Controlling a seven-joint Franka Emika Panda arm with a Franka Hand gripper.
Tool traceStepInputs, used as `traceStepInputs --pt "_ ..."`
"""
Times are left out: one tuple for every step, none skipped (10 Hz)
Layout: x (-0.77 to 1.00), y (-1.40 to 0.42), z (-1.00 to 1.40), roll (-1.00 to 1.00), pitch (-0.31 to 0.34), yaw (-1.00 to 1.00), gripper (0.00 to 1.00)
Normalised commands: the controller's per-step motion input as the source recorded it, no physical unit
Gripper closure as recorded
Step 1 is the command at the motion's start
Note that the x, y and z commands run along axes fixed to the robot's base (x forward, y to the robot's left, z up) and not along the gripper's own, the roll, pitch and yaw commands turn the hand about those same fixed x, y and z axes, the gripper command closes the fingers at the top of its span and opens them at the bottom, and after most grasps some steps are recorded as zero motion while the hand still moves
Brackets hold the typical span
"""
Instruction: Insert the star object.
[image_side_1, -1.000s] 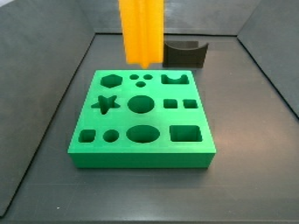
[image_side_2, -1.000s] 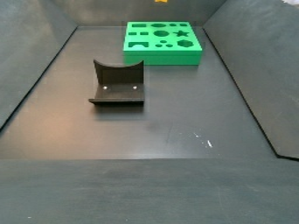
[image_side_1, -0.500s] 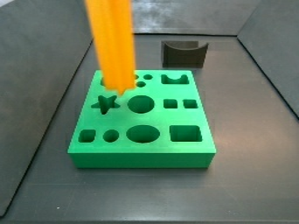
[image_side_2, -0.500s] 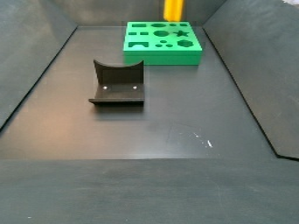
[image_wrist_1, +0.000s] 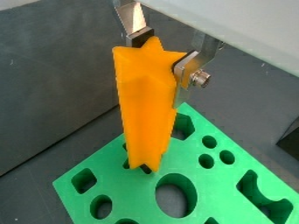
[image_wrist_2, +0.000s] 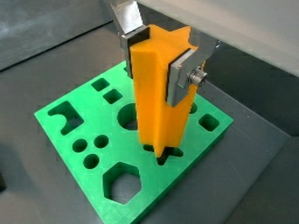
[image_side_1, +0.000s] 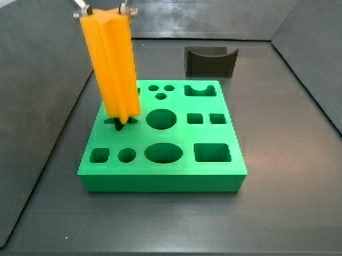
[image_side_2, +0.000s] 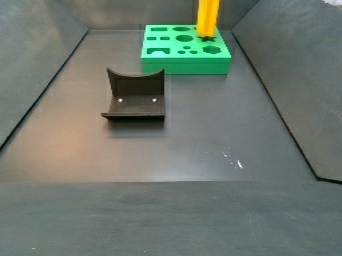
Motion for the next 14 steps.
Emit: traceStepInputs --pt "0.08 -0.1 -0.33 0.04 0.081 0.0 1.0" --pt "0.0 -0.07 -0.29 0.01 0.074 -0.04 1.0" --pt "-0.05 0.0 -0.24 0.0 0.056 -0.16 1.0" --pt "-0.11 0.0 -0.18 0.0 0.026 -0.12 1.0" --pt "-0.27 0.0 -0.11 0.05 0.01 -0.05 1.0" --pt "-0.2 0.05 -0.04 0.13 0.043 -0.13 1.0" --pt "-0.07 0.03 -0.01 0.19 0.099 -0.21 1.0" --pt "0.07 0.0 -0.14 0.22 0.133 -0.03 1.0" --pt "0.33 0.0 -0.2 0.23 0.17 0.0 1.0" --pt "0.4 0.0 -0.28 0.24 0.197 0.0 1.0" --pt "0.42 0.0 -0.35 0.21 0.197 -0.1 1.0" --pt "0.25 -0.01 -0.41 0.17 0.131 -0.21 1.0" --pt "0.14 -0.05 -0.47 0.08 0.089 -0.36 1.0" --pt "0.0 -0.1 -0.59 0.0 0.003 -0.41 1.0"
